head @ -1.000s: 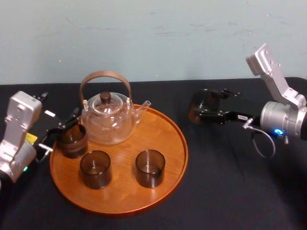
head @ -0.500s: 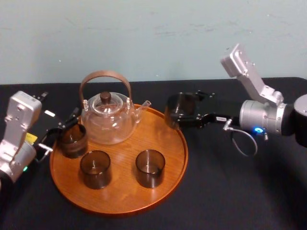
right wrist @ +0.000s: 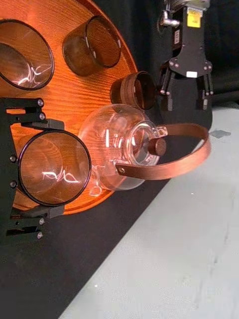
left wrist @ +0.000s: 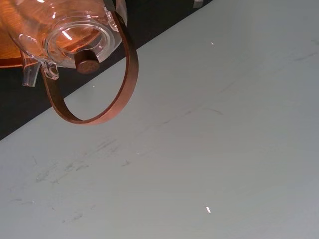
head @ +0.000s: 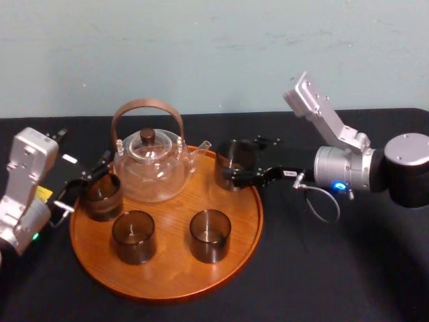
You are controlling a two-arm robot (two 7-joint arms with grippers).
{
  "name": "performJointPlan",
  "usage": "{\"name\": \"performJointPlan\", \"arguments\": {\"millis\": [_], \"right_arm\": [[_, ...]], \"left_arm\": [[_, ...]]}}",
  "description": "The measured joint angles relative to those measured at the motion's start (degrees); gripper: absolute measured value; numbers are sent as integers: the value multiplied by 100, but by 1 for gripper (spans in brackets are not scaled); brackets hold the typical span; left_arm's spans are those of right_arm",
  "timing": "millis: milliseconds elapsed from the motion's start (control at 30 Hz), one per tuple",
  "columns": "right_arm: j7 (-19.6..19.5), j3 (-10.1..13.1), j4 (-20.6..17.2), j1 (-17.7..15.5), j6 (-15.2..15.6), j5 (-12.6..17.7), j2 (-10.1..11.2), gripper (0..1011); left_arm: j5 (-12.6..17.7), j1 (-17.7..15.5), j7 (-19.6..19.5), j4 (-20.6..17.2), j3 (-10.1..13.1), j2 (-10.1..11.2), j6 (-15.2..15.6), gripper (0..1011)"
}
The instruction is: Pick up the glass from the table and place it on the tray.
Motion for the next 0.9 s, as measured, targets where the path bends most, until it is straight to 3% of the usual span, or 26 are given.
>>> {"name": "performJointPlan", "arguments": {"millis": [533,900], "right_arm": [[105,-153,657,98,-311,-66,-286,900],[142,-189,940,143,-361,-111,-430,900]], "left_arm": [[0,0,0,0,0,0,0,1001],[0,0,0,0,0,0,0,1001]]}}
